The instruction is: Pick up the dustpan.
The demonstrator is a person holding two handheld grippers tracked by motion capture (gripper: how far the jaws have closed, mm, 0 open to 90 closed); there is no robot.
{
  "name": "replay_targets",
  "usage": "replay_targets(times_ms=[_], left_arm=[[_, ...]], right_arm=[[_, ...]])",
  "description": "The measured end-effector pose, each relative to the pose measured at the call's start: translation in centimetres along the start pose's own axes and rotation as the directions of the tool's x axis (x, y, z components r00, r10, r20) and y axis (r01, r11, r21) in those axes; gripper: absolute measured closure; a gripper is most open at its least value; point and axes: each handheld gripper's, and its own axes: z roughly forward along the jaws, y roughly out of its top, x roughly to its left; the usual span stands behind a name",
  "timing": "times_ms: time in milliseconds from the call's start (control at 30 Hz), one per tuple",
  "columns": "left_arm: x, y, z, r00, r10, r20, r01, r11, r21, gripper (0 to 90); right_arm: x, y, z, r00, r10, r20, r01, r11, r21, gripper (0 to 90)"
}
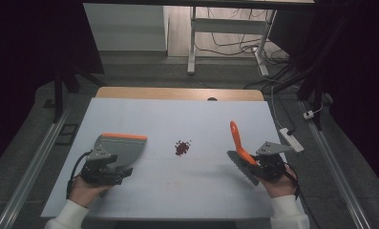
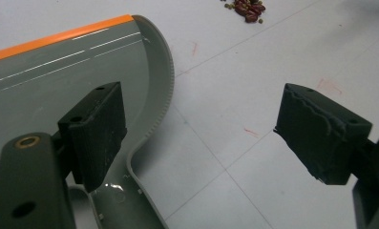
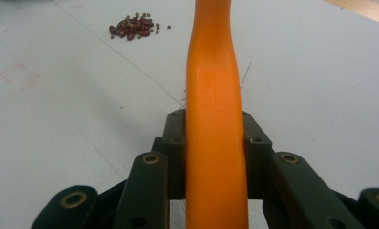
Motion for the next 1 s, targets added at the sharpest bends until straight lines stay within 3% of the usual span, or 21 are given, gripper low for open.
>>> replay_targets(times_ms=[367, 733, 1000], left_arm=[[-0.2, 0.4, 0.0, 1.0, -0.001, 0.003, 0.001, 1.0, 0.007, 17.3], [-1.0, 0.7, 0.2, 0.9998, 0.021, 0.007, -0.021, 0.9994, 0.026, 17.2], [-1.1, 1.2, -0.3, 0.9997, 0.023, -0.01, -0.023, 0.9995, 0.023, 17.2]], right_arm=[[-0.4, 0.0, 0.0, 0.9999, -0.004, 0.009, 0.004, 1.0, -0.011, 70.1], [0.2, 0.0, -0.3, 0.9995, -0.009, 0.031, 0.009, 1.0, -0.006, 70.1], [0.1, 0.1, -0.4, 0.9993, -0.003, 0.038, 0.004, 1.0, -0.014, 70.1]])
